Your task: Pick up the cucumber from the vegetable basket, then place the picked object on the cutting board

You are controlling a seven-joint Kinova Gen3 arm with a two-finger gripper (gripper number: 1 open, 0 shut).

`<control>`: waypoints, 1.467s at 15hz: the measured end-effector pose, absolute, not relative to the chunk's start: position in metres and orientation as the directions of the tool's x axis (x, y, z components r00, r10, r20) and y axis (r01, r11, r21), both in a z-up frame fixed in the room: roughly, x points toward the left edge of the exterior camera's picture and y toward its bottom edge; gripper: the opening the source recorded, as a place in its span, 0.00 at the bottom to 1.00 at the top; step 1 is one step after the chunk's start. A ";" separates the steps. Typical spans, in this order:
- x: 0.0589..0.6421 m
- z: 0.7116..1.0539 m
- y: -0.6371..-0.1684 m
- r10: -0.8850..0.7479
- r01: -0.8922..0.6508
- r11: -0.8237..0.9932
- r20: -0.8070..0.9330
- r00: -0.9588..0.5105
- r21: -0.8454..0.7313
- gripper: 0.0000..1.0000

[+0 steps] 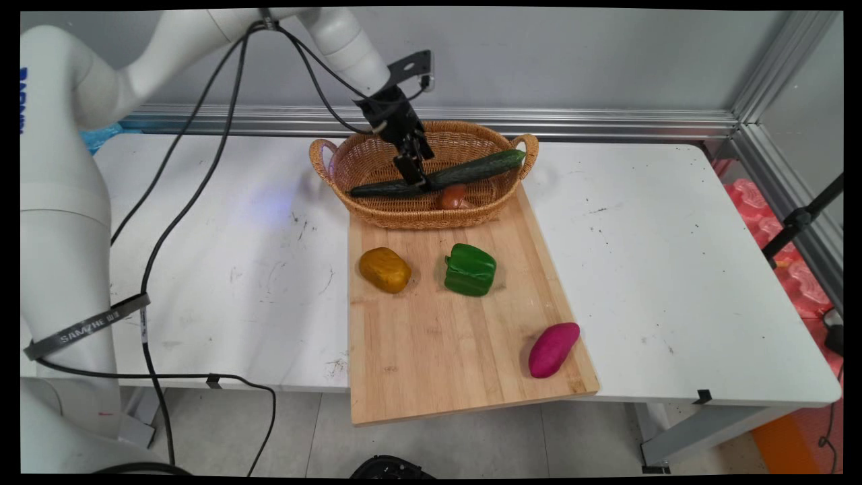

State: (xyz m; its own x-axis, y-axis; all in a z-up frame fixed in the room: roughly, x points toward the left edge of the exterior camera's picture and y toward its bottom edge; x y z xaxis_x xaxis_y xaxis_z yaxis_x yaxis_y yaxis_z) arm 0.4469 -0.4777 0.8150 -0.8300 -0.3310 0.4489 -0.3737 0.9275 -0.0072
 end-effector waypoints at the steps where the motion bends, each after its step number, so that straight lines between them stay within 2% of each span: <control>1: 0.445 0.813 -0.479 -0.331 -0.372 0.928 0.447 -0.831 -0.005 1.00; 3: 0.442 0.807 -0.483 -0.331 -0.368 0.930 0.443 -0.833 0.002 1.00; 4: 0.440 0.804 -0.484 -0.332 -0.367 0.930 0.443 -0.833 0.007 0.00; 12: 0.438 0.807 -0.493 -0.338 -0.361 0.932 0.448 -0.827 0.036 0.00; 17: 0.446 0.839 -0.491 -0.324 -0.361 0.932 0.468 -0.822 0.011 0.00; 22: 0.450 0.894 -0.470 -0.326 -0.387 0.922 0.503 -0.801 -0.018 0.00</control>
State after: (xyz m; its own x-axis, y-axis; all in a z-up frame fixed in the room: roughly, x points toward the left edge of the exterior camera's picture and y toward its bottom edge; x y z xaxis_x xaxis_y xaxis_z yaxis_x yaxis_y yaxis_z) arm 0.4502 -0.4702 0.8944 -0.8007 -0.3257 0.5028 -0.3866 0.9221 -0.0184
